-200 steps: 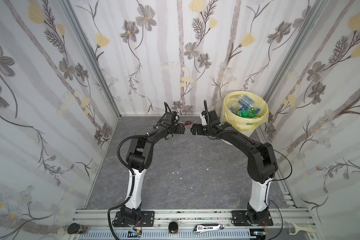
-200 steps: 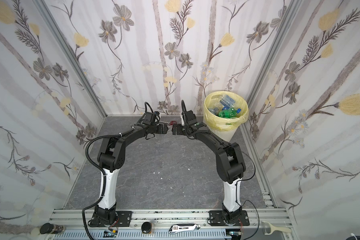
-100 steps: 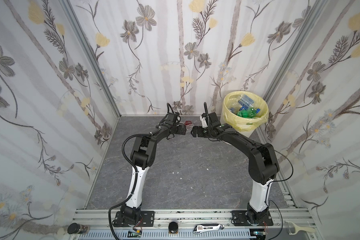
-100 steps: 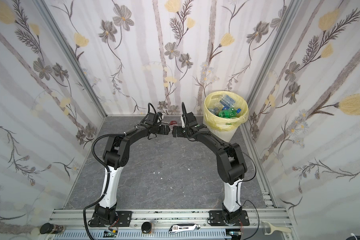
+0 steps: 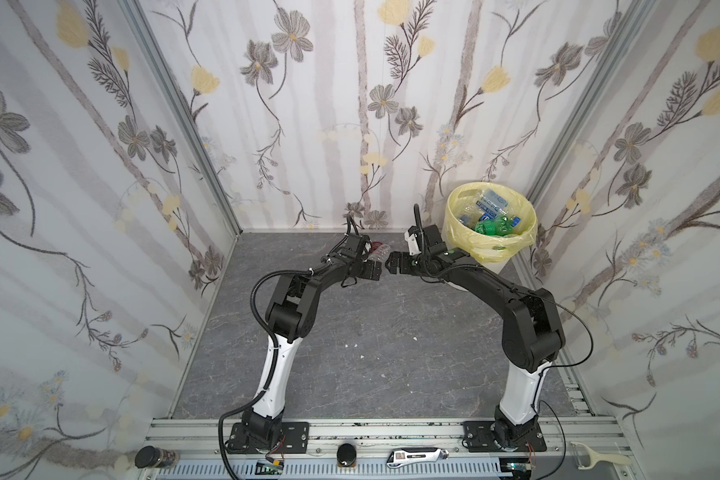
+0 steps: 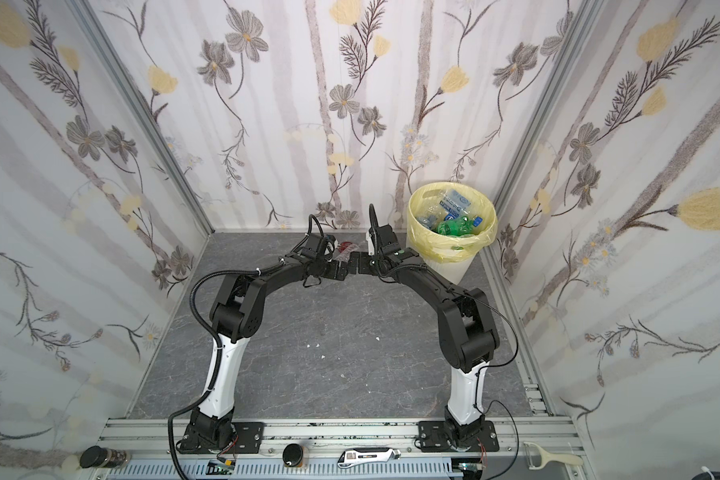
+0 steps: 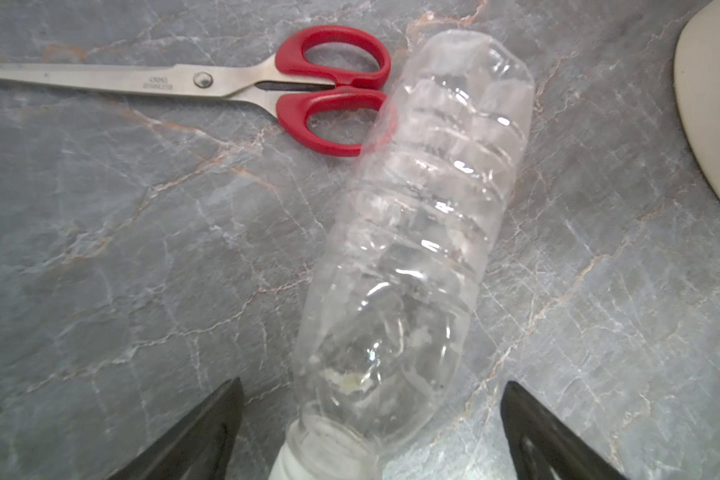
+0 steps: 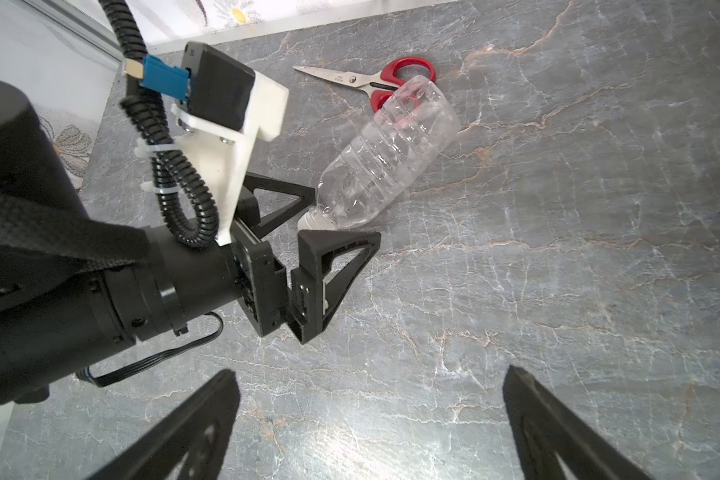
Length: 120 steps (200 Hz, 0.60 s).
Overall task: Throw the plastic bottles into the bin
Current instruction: 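Close the left gripper on the clear bottle's body and lift it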
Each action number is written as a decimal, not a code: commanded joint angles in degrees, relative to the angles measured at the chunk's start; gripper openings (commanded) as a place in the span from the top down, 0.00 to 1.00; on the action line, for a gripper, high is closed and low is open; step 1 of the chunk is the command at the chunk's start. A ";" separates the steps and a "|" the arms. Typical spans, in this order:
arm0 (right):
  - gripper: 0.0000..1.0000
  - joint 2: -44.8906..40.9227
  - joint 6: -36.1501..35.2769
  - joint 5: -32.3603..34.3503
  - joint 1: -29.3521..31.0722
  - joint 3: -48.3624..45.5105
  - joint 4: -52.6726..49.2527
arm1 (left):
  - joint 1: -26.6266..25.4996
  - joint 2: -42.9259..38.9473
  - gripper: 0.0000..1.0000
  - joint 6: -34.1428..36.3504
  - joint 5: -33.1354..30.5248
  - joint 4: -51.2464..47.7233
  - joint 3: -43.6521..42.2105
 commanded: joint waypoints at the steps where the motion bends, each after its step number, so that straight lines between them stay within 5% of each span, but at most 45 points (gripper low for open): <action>1: 0.00 -1.33 0.86 -1.07 -0.58 -1.49 3.52 | -0.10 0.80 0.01 -0.88 -1.86 0.65 2.01; 62: 0.00 -2.35 1.74 -3.11 -2.35 -4.39 5.44 | -1.30 5.04 0.03 -0.80 -1.54 0.65 8.71; 120: 0.00 -2.54 1.82 -3.48 -3.13 -6.02 6.57 | -1.61 6.99 0.20 -1.23 -0.60 0.57 10.07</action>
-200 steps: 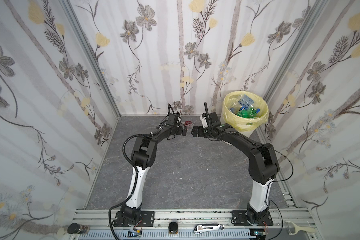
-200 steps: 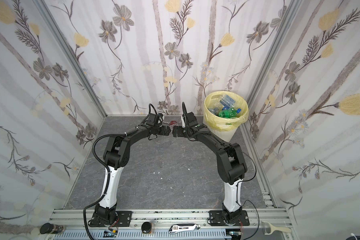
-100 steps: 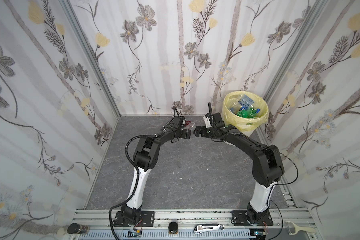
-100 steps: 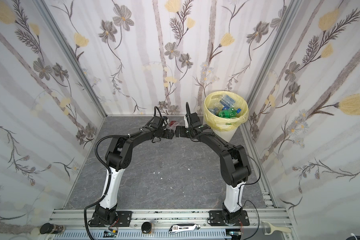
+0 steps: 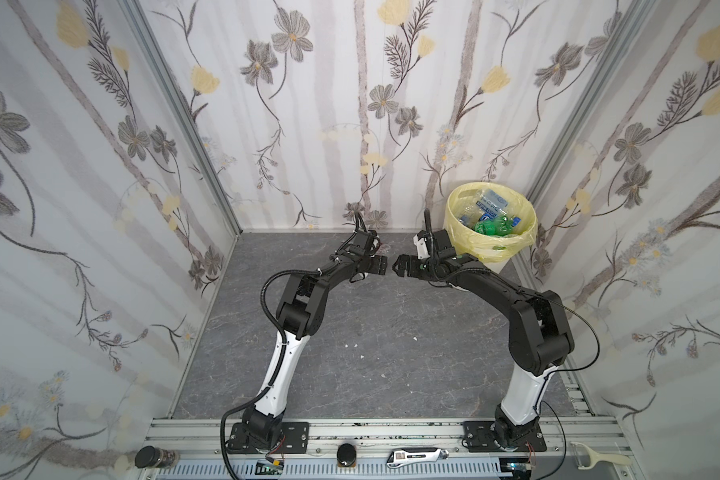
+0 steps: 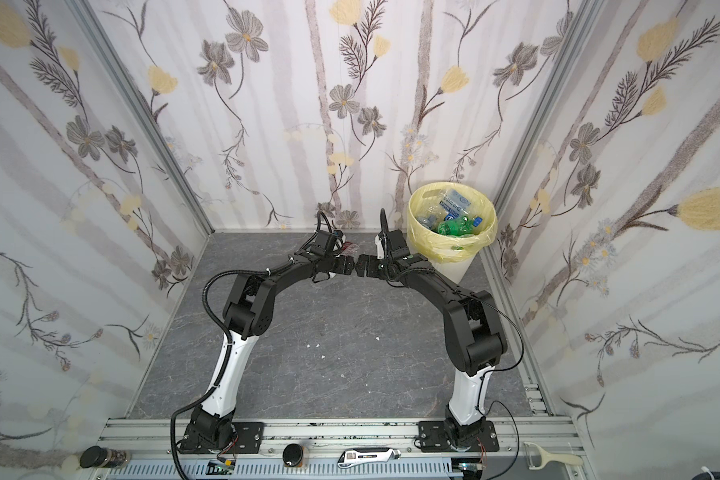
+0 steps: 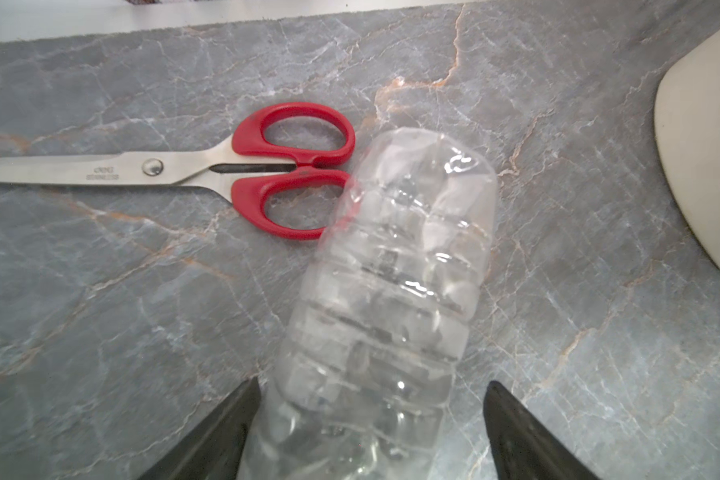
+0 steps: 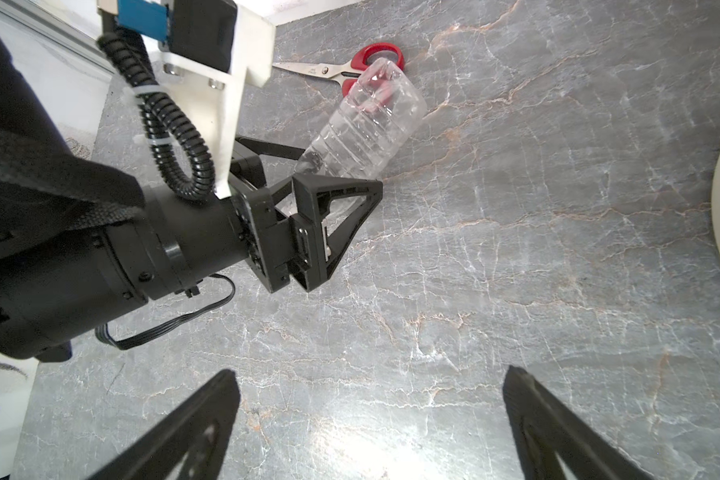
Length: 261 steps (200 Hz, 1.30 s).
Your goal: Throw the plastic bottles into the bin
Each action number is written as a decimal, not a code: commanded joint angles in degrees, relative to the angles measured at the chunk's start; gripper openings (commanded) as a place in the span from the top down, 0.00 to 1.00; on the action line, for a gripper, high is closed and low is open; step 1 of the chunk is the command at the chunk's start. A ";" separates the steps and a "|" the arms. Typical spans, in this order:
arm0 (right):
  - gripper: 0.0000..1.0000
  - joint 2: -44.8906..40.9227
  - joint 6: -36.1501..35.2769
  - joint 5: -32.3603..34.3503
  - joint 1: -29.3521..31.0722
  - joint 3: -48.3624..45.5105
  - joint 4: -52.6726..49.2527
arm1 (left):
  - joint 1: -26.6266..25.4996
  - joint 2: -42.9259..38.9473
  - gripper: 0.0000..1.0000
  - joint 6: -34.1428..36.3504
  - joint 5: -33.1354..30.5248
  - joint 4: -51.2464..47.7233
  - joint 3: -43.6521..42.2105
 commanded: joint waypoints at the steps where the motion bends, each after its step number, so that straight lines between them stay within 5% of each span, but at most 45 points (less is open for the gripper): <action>1: 0.00 -0.52 0.58 -0.96 -0.28 -0.13 3.08 | -0.07 0.16 0.20 -0.03 0.53 0.52 0.29; 83: 0.00 -1.55 1.30 -1.45 -0.49 -2.02 4.49 | -0.16 -4.76 0.44 -0.11 5.57 0.68 -6.40; 166: 0.00 -2.79 3.03 -2.98 -0.58 -5.02 5.93 | 0.28 -13.00 0.48 -6.01 12.42 2.52 -16.62; 261: 0.00 -2.55 17.69 -12.40 0.04 -9.83 19.66 | 1.93 -27.87 0.47 -27.70 25.66 29.09 -43.39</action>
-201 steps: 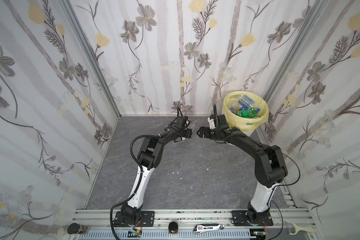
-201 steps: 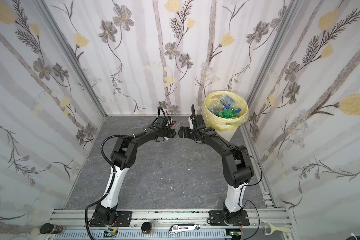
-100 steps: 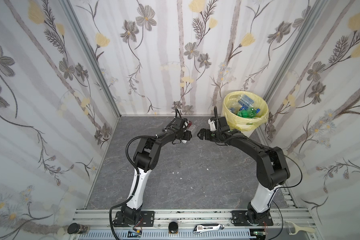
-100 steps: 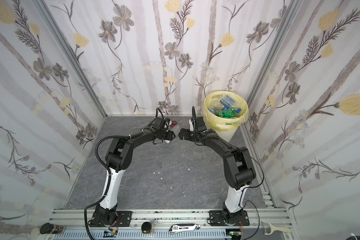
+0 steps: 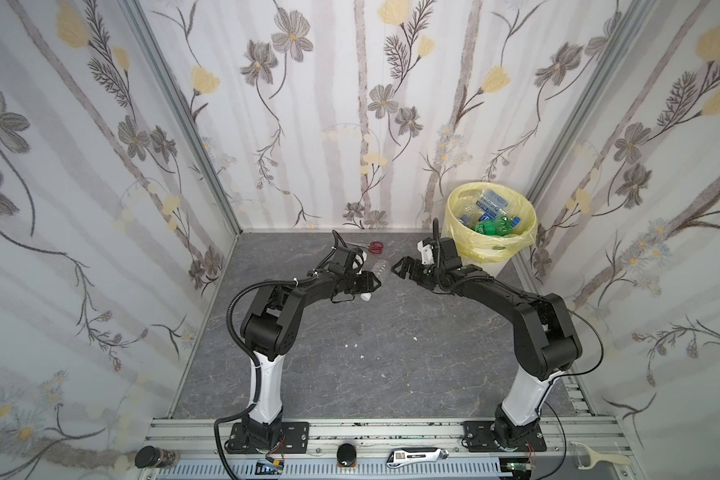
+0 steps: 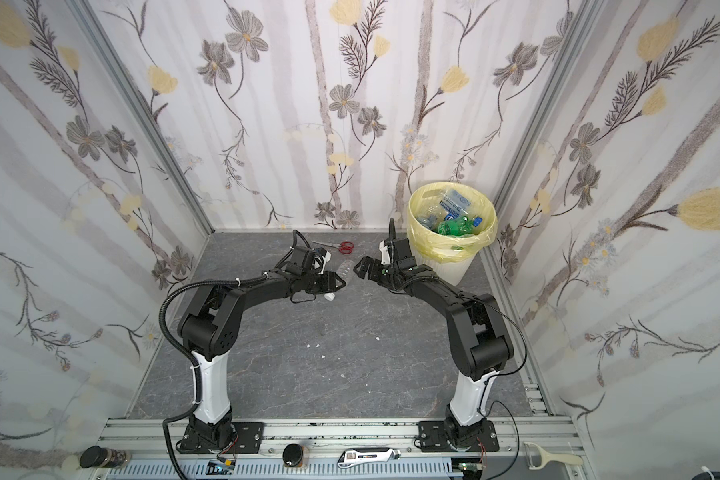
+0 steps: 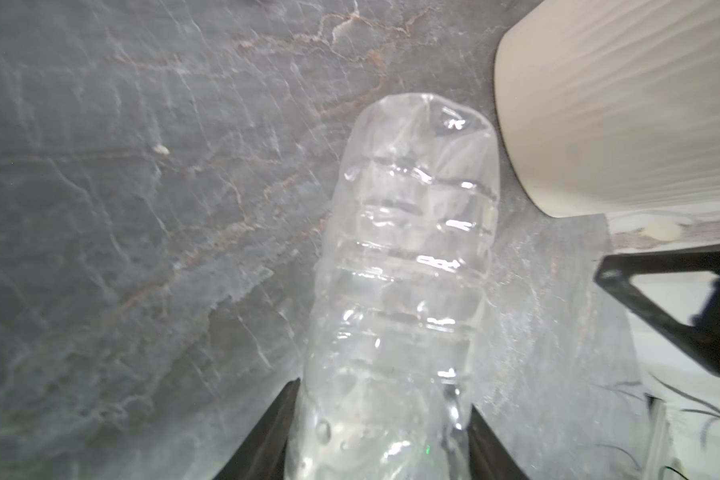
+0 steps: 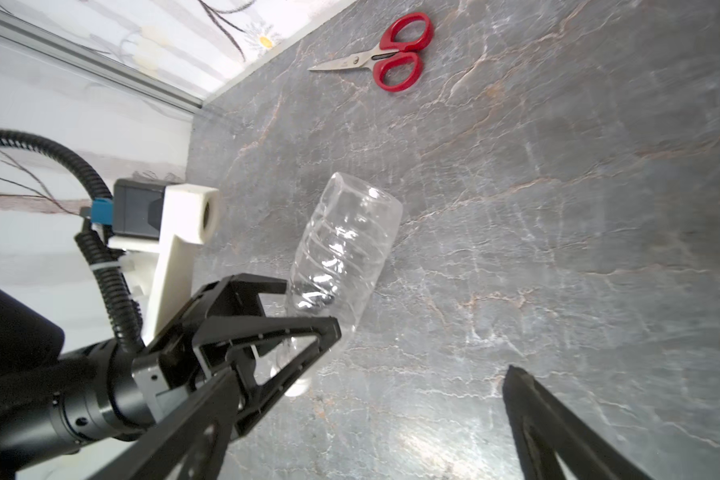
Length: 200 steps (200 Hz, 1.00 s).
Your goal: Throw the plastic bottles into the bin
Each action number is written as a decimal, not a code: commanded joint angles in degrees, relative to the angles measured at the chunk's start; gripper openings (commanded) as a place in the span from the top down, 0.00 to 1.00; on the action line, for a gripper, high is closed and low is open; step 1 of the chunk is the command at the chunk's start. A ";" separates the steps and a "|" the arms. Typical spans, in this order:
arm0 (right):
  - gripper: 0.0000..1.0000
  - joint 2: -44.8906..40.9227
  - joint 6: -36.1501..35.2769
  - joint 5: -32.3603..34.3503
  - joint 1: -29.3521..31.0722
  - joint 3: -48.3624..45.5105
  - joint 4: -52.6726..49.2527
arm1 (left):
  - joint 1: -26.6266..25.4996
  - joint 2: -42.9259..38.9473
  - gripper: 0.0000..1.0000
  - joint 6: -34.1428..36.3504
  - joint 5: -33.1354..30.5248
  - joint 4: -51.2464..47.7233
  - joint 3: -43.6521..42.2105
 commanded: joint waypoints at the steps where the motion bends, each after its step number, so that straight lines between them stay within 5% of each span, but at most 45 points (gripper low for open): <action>1: 0.00 0.12 4.54 -1.97 0.82 -0.06 6.80 | 0.22 -2.92 0.47 -9.98 5.08 13.99 -5.23; 83: 0.03 2.05 8.76 -2.34 2.31 0.91 9.94 | -1.67 -8.52 0.47 -12.76 4.91 17.79 -10.18; 200: 0.38 3.14 9.84 -3.60 3.11 1.40 11.57 | -4.39 -10.12 0.42 -12.23 3.68 17.81 -10.88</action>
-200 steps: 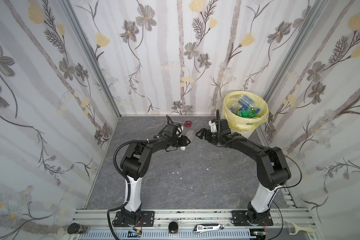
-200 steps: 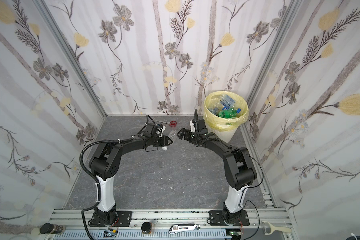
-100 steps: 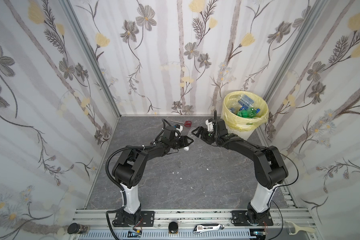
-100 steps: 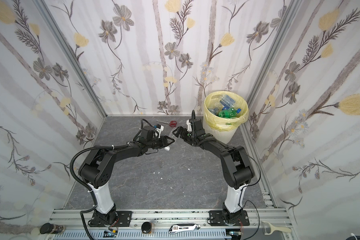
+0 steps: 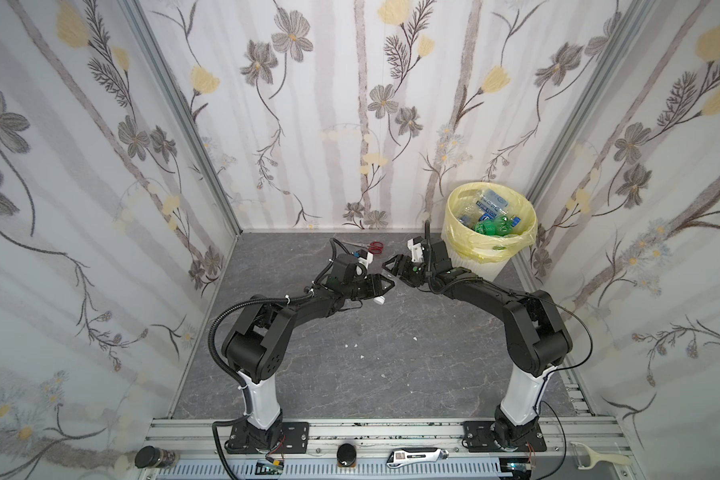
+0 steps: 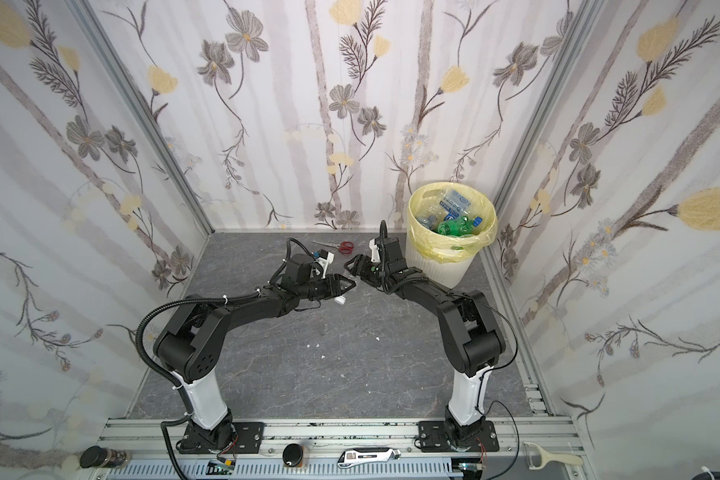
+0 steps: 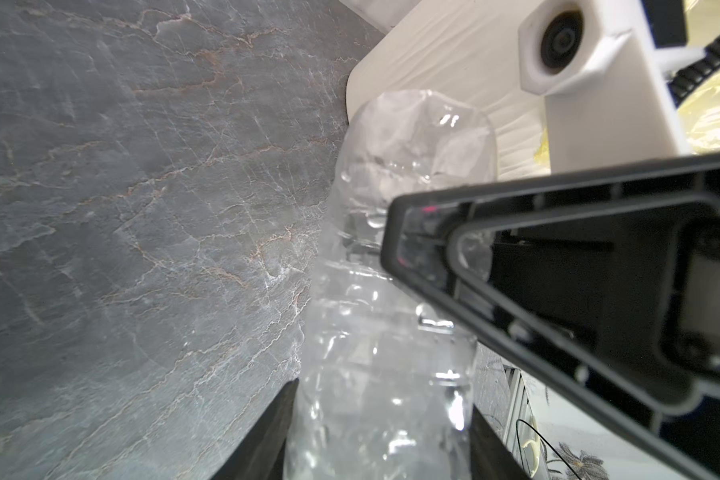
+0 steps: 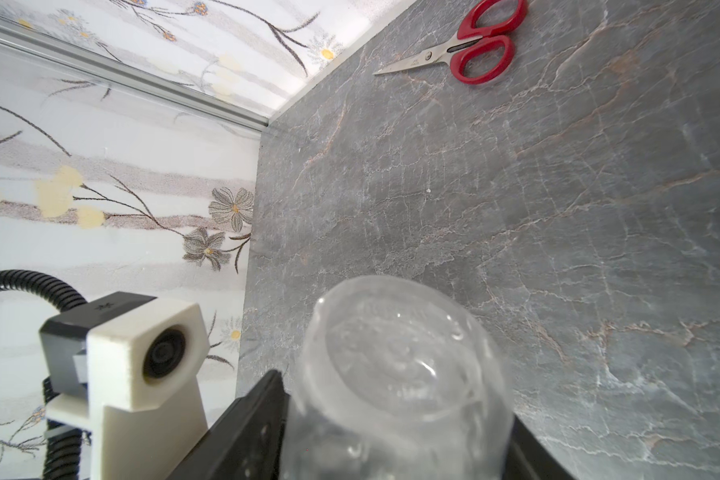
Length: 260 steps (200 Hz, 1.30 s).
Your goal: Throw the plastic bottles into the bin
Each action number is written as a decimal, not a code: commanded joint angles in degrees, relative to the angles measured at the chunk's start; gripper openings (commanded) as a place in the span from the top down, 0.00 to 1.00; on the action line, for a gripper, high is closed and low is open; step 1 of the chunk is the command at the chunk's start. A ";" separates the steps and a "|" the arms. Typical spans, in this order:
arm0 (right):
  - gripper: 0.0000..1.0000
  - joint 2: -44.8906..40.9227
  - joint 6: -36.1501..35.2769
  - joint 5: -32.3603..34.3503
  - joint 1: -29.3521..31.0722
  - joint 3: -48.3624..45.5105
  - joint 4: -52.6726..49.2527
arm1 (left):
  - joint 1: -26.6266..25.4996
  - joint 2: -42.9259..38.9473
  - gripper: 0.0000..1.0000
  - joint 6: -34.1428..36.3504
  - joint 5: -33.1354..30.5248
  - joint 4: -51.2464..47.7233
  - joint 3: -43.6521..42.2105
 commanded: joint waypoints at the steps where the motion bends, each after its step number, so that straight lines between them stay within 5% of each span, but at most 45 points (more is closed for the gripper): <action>1: 0.38 0.42 0.51 -1.04 0.01 0.39 2.72 | -0.04 -0.24 0.42 -0.32 -0.51 2.05 0.18; 123: 0.46 -2.05 -4.21 -0.86 -3.77 1.17 -1.56 | -0.04 -6.14 0.17 8.30 -8.55 -7.50 -1.23; 159: 0.47 -4.74 -8.80 1.08 -5.51 5.66 -7.84 | -0.08 -9.09 0.03 10.76 -10.65 -9.49 0.65; 260: 0.47 -15.02 -18.94 6.42 -12.57 21.63 -23.09 | -4.88 -7.75 0.00 24.42 -21.18 -15.31 24.10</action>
